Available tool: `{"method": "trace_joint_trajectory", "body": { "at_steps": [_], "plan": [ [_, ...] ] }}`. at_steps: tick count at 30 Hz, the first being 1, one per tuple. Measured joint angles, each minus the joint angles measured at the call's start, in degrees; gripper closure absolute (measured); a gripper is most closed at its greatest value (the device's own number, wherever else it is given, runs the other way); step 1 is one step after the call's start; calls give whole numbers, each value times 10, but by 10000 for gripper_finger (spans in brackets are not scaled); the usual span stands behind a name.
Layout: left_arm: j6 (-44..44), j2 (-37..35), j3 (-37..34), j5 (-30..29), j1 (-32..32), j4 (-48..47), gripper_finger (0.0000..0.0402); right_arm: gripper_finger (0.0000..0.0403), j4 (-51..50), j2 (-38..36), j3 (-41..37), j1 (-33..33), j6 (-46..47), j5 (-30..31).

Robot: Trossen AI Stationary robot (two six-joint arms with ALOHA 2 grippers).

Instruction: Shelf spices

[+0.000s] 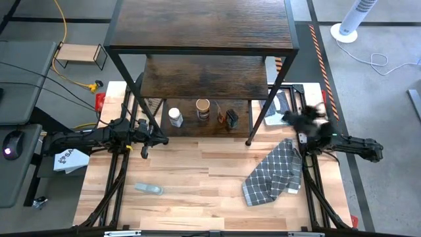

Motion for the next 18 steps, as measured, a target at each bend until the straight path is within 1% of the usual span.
{"method": "trace_joint_trajectory", "body": {
  "at_steps": [1,2,3,4,5,7,10,12,14,17,18],
  "plan": [
    [0,0,0,0,0,0,400,402,54,3,8,0,-14,15],
    [0,0,0,0,0,0,400,402,92,7,24,0,-33,16],
    [0,0,0,0,0,0,400,402,102,10,45,0,-52,2],
    [0,0,0,0,0,-1,400,402,91,11,68,0,-68,-26],
    [0,0,0,0,0,-1,400,402,57,15,97,0,-82,-58],
    [0,0,0,0,0,0,400,402,-53,27,159,0,-109,-101],
    [0,0,0,0,0,-1,400,402,-228,61,261,0,-179,-111],
    [0,0,0,0,0,0,400,402,-339,96,322,0,-232,-89],
    [0,0,0,0,0,0,400,402,-438,139,376,0,-264,-36],
    [6,0,0,-1,0,0,400,402,-517,203,434,0,-268,31],
    [44,0,0,-8,0,2,400,402,-530,224,449,0,-263,48]
  ]
}}
